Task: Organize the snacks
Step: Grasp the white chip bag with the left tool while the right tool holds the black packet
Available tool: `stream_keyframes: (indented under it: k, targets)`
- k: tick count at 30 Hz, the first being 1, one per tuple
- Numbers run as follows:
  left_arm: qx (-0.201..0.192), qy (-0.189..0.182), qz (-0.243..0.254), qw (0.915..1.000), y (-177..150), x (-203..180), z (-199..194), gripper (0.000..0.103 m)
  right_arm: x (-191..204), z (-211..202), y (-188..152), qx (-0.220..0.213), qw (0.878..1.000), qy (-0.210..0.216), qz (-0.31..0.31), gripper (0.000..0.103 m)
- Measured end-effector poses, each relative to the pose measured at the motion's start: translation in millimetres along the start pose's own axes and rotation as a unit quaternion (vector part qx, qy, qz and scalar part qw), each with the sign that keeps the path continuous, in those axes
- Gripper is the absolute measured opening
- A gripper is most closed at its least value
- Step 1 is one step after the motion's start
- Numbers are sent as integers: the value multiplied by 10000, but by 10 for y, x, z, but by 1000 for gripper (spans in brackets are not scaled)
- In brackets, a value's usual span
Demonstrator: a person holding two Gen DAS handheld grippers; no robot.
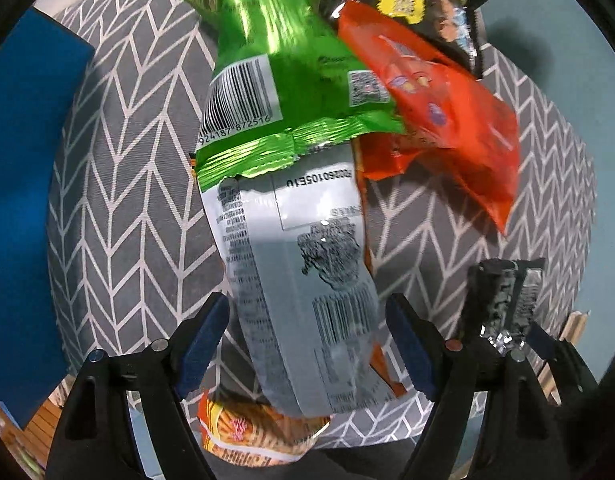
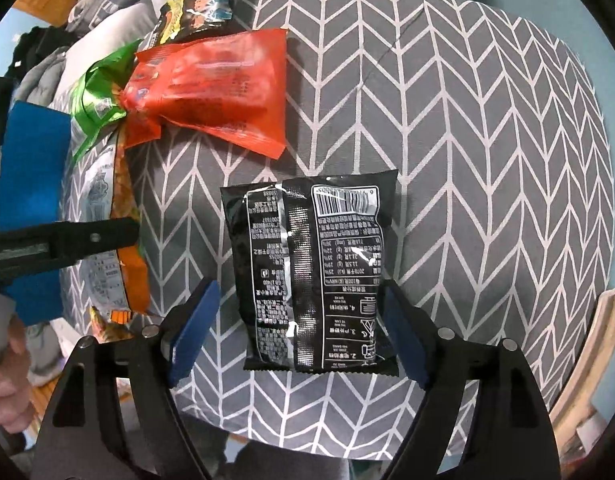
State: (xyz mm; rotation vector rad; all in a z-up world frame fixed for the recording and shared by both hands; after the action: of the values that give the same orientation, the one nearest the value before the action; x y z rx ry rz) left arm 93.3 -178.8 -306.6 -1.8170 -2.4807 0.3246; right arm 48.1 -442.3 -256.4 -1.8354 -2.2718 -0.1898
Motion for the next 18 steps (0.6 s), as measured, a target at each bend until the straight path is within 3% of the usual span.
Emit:
stream_keyframes:
  k: [4, 6, 12, 18]
  targets:
    - [-68, 29, -6, 10000, 55, 5, 88, 82, 182, -7, 85, -10, 10000, -45, -40, 85]
    - [-101, -46, 45, 9999, 41, 53, 71, 67, 209, 29, 117, 6, 9999, -152, -67, 85]
    - [-243, -67, 252, 9994, -1, 167, 19, 43, 268, 140, 198, 45, 9991, -417, 45, 86]
    - [-300, 77, 597, 9977, -112, 317, -117, 37, 465, 247, 205, -10, 9965, -835, -30, 86]
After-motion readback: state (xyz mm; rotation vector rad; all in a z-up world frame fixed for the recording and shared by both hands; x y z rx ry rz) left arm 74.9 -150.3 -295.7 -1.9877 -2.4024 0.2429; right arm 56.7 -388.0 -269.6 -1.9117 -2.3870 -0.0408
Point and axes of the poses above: each gripper's, at about its wrist camera, not at the fingertips, and z roughly the way its jaws point, x to its left, y to its top, the point moved 1 cm from there along z, roughly the way its jaws point, and after that the axes turned 1 degree about x, right-handed, at the moved point
